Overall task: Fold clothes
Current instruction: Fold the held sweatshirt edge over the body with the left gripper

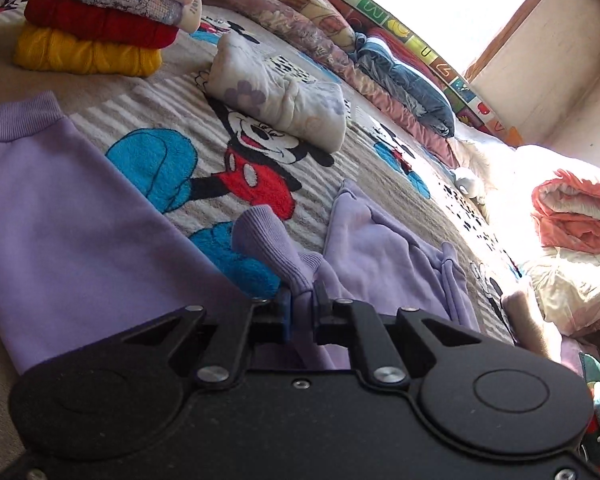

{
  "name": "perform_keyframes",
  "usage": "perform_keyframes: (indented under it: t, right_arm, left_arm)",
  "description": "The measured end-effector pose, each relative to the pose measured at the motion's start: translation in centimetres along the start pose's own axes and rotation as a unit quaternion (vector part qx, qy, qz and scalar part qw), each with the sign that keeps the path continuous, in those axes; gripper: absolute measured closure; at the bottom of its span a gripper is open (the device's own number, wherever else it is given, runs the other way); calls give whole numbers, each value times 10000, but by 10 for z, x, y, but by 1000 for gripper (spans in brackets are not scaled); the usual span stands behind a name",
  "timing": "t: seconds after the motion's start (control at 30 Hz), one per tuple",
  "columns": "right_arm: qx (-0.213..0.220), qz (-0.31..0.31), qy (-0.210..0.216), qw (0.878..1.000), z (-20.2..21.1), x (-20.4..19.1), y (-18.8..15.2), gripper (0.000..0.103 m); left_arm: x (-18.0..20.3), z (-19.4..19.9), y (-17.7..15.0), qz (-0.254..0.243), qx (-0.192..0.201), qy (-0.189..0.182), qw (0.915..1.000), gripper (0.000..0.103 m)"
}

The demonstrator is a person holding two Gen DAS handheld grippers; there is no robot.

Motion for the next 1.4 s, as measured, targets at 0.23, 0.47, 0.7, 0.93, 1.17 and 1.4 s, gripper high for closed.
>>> perform_keyframes:
  t: [0.23,0.47,0.7,0.93,1.17,1.4]
  right_arm:
    - [-137,221,226,9994,-7,-11,-7,1]
    - [-99,343,326,9988,-8,-18,-6,1]
    - [-120,573,403,9975,-6,-24,-7,1]
    - [-460,778,510,9946,-14,-32,-13,1]
    - [-370,667,515,9958,-6,-30,-6,0]
    - [-156,676,506,9963,3,-30,4,4]
  left_arm:
    - [16,46,27,-143,696,-606,9956,96]
    - [7,44,28,-185,751,-568,9954,96]
    - [-25,41,17,253,768,-386,9960,96]
    - [-48,19,-1,205,445,-121,9987,96]
    - [-60,2,-23,4,140,209,9997,96]
    - [-62,3,-22,71,83,198,9997,95]
Point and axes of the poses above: each gripper's, at about its wrist camera, not at the fingertips, and z roughly against the way its jaws point, x to its right, y to its top, the point moved 3 cm from there along -z, roughly the way its jaws point, and after that the axes turned 11 degrees about x, right-handed, at the moved point
